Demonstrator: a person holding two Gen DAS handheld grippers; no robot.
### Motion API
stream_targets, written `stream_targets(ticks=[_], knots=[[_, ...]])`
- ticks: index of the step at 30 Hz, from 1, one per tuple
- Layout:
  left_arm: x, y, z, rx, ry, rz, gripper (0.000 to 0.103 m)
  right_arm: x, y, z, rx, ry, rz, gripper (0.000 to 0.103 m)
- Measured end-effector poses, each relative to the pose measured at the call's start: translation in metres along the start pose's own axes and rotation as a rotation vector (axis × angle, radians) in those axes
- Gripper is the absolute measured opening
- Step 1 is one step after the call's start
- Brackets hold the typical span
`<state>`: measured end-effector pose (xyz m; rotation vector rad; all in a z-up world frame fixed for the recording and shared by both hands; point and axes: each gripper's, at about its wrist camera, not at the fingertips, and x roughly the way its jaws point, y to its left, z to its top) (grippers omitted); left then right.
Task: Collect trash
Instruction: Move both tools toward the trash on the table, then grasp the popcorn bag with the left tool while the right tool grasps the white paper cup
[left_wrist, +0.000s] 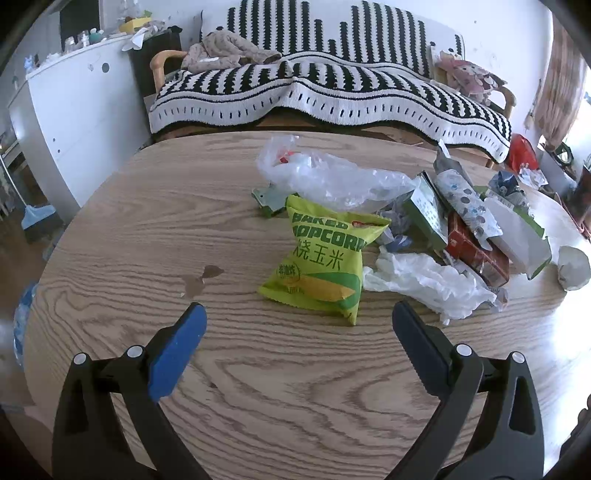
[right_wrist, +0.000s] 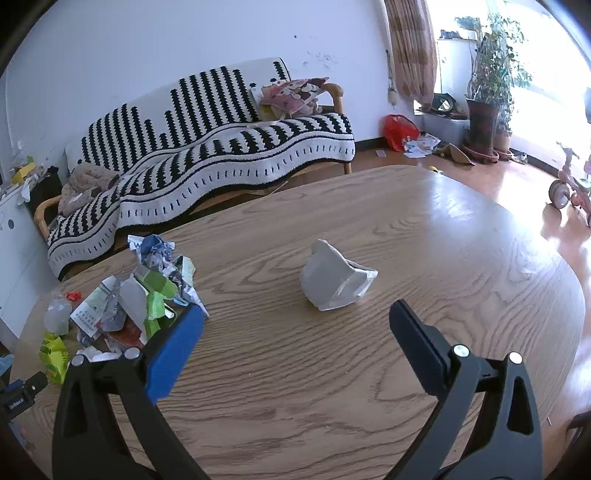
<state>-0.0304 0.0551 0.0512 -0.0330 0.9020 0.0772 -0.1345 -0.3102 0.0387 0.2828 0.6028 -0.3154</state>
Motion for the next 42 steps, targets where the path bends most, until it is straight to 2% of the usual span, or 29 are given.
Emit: stream_targets(ticks=[18, 23, 27, 33, 38, 42], knots=[[0.006, -0.002, -0.002, -0.018, 0.021, -0.021, 0.098, 0.001, -0.001, -0.002, -0.007, -0.006, -0.017, 0.098], [0.007, -0.003, -0.002, -0.009, 0.026, -0.024, 0.098, -0.001, 0.006, -0.002, -0.056, -0.021, -0.032, 0.098], [0.008, -0.002, -0.002, -0.020, 0.030, -0.029, 0.098, 0.004, 0.003, -0.001, -0.072, -0.006, -0.046, 0.097], [0.027, -0.001, 0.010, -0.008, 0.061, -0.018, 0.098, 0.022, -0.009, 0.005, -0.187, 0.074, -0.054, 0.097], [0.038, -0.001, 0.028, -0.015, 0.063, -0.062, 0.098, 0.035, -0.028, 0.014, -0.207, 0.076, -0.083, 0.098], [0.047, -0.005, 0.039, 0.007, 0.065, -0.074, 0.098, 0.057, -0.031, 0.021, -0.180, 0.109, -0.063, 0.097]])
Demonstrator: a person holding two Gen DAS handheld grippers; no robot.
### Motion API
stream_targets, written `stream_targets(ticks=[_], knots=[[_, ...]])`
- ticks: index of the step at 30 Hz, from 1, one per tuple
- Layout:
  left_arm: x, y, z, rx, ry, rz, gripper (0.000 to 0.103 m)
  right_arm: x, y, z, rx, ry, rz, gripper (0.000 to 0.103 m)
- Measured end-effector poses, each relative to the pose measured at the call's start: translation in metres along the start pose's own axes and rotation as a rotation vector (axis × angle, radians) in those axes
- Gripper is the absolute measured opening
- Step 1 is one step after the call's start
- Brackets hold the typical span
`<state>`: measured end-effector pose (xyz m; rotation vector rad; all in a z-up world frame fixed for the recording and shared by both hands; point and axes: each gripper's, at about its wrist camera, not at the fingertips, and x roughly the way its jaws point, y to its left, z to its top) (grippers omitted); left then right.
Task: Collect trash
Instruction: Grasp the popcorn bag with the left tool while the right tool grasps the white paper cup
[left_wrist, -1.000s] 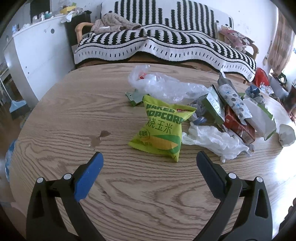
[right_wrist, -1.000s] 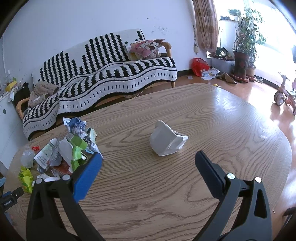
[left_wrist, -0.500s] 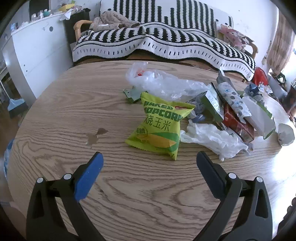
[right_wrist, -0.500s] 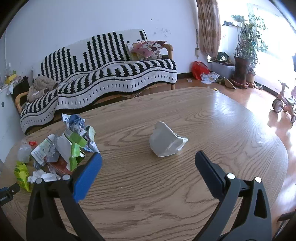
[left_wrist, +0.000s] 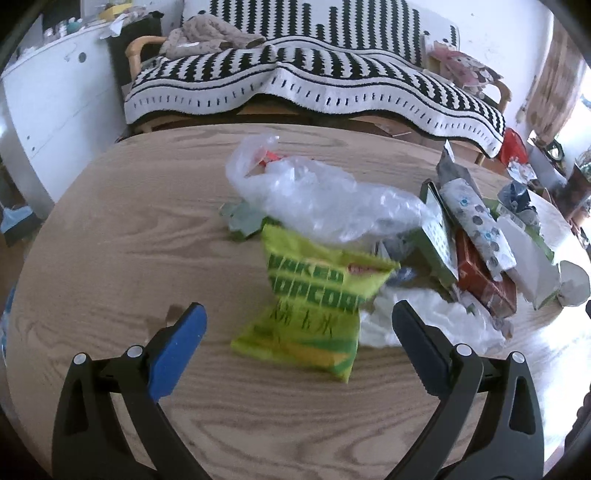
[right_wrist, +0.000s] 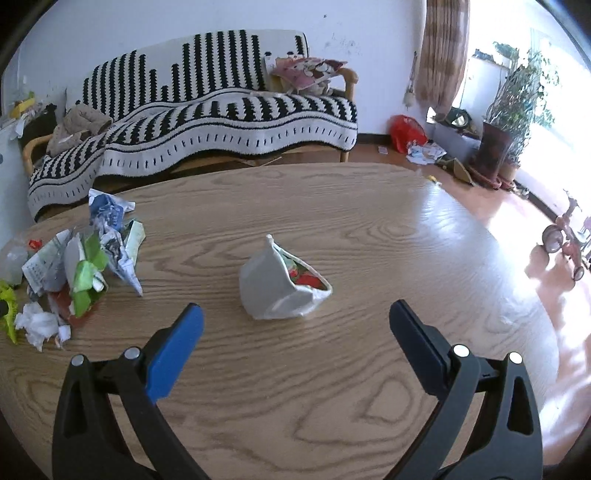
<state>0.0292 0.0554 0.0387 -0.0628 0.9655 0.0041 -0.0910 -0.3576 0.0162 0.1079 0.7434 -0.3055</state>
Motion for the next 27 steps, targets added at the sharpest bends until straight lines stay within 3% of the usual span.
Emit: stream_targets(ticks=[12, 16, 18, 20, 21, 25, 27], knots=[[0.010, 0.012, 0.015, 0.019, 0.005, -0.010, 0.098, 0.043, 0.021, 0.035, -0.006, 0.017, -0.021, 0.097], [0.016, 0.008, 0.014, 0.018, 0.024, -0.061, 0.098, 0.051, 0.026, 0.035, -0.022, 0.046, -0.011, 0.097], [0.021, 0.003, 0.011, 0.047, 0.041, -0.035, 0.098, 0.056, 0.025, 0.034, -0.024, 0.066, -0.005, 0.084], [0.026, 0.004, 0.008, 0.052, 0.058, 0.003, 0.098, 0.059, 0.018, 0.032, 0.023, 0.090, 0.044, 0.055], [0.026, 0.009, 0.007, 0.031, 0.055, 0.002, 0.098, 0.059, 0.015, 0.030, 0.037, 0.093, 0.055, 0.046], [0.014, 0.027, 0.010, -0.068, 0.010, -0.048, 0.096, 0.053, 0.016, 0.029, 0.041, 0.079, 0.078, 0.043], [0.009, 0.031, 0.011, -0.077, -0.013, -0.046, 0.084, 0.051, 0.017, 0.027, 0.038, 0.072, 0.080, 0.043]])
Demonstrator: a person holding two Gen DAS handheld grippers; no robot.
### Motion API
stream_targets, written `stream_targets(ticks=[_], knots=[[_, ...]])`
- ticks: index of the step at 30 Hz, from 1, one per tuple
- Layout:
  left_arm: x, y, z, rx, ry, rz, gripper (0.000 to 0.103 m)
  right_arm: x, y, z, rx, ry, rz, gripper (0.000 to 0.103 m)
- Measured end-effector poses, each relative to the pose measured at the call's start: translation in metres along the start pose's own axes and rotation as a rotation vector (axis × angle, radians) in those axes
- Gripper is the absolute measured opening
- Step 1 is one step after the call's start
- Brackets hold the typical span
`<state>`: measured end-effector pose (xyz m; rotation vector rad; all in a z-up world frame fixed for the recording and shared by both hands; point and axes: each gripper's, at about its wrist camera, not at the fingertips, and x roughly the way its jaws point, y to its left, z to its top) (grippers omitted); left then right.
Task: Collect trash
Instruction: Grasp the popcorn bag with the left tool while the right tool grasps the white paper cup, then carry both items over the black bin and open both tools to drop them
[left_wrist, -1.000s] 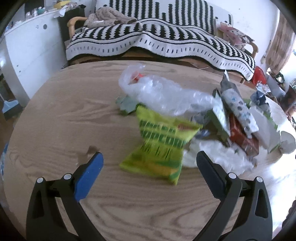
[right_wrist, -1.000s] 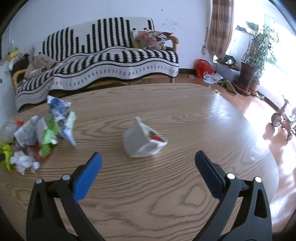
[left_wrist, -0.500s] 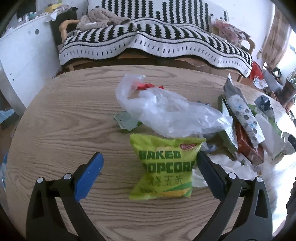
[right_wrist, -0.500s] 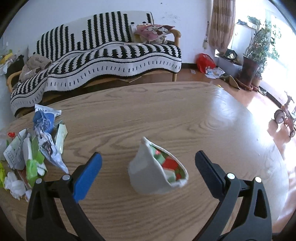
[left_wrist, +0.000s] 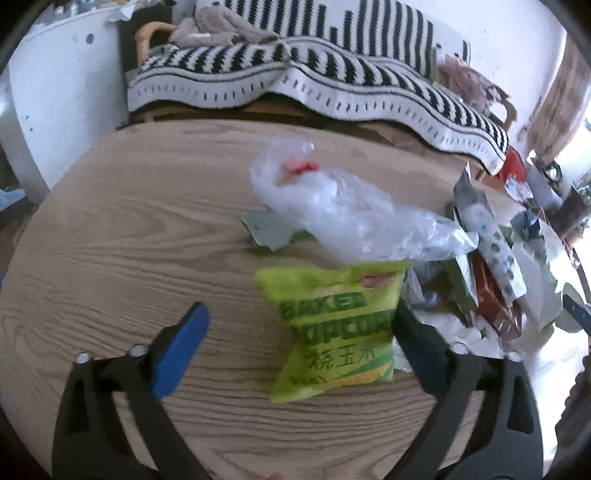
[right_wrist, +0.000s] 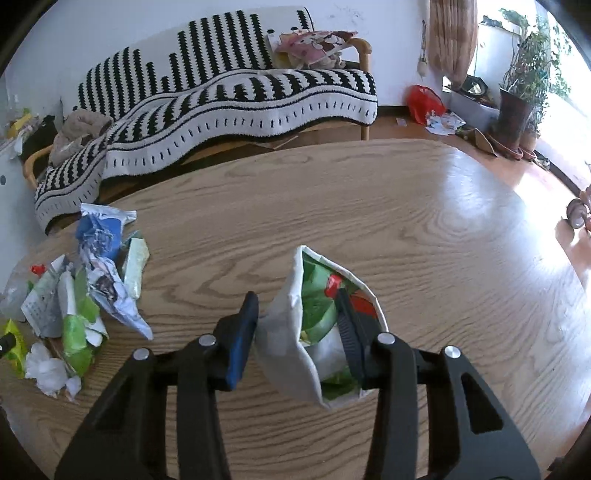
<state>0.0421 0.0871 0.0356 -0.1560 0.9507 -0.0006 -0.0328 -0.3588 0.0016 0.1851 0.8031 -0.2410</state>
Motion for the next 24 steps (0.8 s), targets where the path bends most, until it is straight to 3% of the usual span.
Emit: stream_targets(ticks=[2, 5, 7, 17, 24], knots=[[0.000, 0.002, 0.000, -0.011, 0.007, -0.006, 0.062, -0.001, 0.000, 0.000, 0.002, -0.005, 0.000, 0.043], [0.003, 0.004, -0.003, -0.033, 0.023, -0.068, 0.051, -0.003, -0.001, -0.002, 0.004, -0.010, 0.001, 0.043], [0.003, 0.002, -0.002, -0.021, 0.018, -0.069, 0.048, -0.002, -0.001, -0.002, 0.004, -0.010, 0.004, 0.043], [-0.003, -0.006, -0.007, 0.018, 0.031, -0.079, 0.043, -0.011, -0.001, -0.005, 0.008, -0.044, 0.007, 0.043], [-0.050, 0.005, -0.005, -0.010, -0.062, -0.095, 0.042, -0.038, 0.005, -0.016, 0.031, -0.060, 0.057, 0.042]])
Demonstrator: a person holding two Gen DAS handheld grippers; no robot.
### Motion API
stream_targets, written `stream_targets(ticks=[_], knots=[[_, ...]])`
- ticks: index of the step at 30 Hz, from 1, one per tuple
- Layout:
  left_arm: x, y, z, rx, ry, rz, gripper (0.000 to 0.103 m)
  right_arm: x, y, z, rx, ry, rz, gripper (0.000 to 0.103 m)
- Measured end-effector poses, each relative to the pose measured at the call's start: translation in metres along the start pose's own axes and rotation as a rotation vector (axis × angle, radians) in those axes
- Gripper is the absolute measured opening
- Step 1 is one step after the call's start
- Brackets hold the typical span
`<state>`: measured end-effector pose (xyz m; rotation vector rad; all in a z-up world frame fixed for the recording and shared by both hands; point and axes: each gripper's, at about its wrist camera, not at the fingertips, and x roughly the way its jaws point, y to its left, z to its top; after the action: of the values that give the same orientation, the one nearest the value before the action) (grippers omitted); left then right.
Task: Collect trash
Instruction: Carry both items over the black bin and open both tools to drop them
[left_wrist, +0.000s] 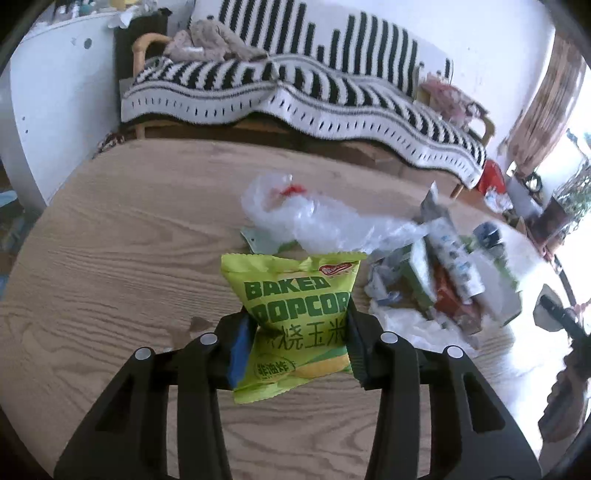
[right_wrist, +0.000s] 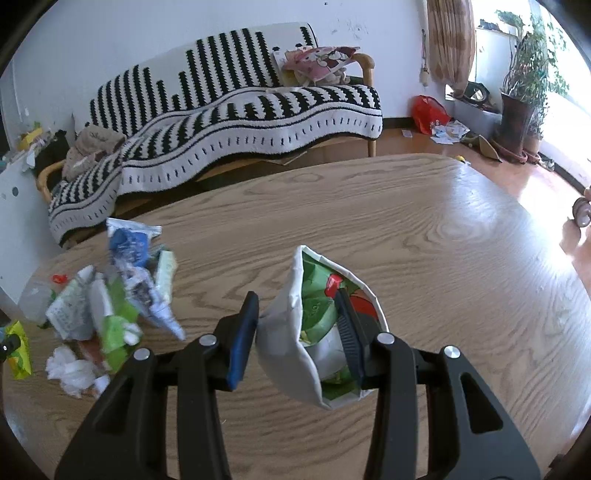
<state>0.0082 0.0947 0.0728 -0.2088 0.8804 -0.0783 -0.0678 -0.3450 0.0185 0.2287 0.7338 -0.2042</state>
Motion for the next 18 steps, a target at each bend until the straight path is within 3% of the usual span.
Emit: stream_targets(ticks=[6, 9, 13, 18], knots=[[-0.050, -0.022, -0.014, 0.035, -0.030, -0.046, 0.042, -0.052, -0.005, -0.015, 0.012, -0.027, 0.036, 0.042], [-0.085, -0.053, -0.021, 0.089, -0.061, -0.104, 0.042, -0.093, -0.020, -0.018, 0.023, -0.057, 0.050, 0.042], [-0.127, -0.132, -0.049, 0.216, -0.065, -0.234, 0.042, -0.163, -0.056, -0.031, 0.031, -0.111, 0.047, 0.042], [-0.150, -0.253, -0.125, 0.428, 0.061, -0.437, 0.042, -0.247, -0.128, -0.065, 0.082, -0.140, 0.033, 0.042]])
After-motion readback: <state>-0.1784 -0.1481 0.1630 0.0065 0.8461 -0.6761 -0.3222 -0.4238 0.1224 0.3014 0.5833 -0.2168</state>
